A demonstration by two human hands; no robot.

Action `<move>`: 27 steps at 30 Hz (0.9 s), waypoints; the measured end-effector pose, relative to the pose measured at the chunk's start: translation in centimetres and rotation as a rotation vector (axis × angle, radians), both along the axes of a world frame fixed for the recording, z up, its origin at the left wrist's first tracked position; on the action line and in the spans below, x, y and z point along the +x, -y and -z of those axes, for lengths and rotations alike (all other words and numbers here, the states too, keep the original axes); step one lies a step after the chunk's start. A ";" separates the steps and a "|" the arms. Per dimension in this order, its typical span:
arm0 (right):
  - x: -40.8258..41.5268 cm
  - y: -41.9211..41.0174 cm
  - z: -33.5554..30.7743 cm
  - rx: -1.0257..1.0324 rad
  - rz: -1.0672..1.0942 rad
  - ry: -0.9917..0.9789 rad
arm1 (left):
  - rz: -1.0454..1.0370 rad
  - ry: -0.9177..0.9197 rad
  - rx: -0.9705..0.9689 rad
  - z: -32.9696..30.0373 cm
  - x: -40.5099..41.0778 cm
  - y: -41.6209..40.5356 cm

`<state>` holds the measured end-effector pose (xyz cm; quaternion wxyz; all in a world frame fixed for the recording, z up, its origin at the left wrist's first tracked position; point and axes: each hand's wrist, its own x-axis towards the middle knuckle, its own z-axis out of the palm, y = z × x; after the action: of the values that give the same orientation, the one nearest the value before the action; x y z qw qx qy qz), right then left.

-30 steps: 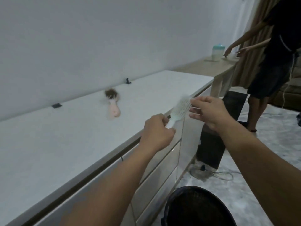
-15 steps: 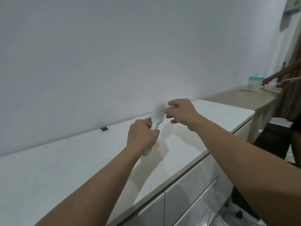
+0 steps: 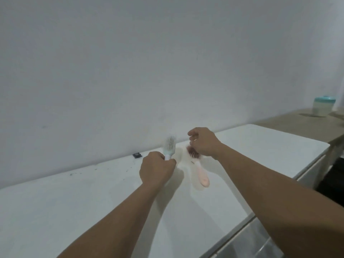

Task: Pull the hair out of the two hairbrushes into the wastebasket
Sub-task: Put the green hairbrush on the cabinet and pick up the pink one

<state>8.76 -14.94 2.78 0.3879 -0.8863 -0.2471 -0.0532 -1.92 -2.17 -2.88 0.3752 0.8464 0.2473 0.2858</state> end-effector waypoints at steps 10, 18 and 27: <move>3.8 -0.7 1.8 -0.356 -0.075 -0.052 | -0.048 -0.101 0.033 2.1 2.7 -2.2; 4.0 -1.4 1.9 -0.385 -0.059 -0.096 | -0.066 -0.238 0.169 2.9 3.7 -2.6; 3.7 -1.6 1.0 -0.381 -0.023 -0.117 | -0.064 -0.183 0.552 0.6 3.7 -0.4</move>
<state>12.43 -13.32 1.77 0.2275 -0.9424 -0.2399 0.0503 1.79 -1.79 -3.49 0.0975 0.9306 0.2196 0.2763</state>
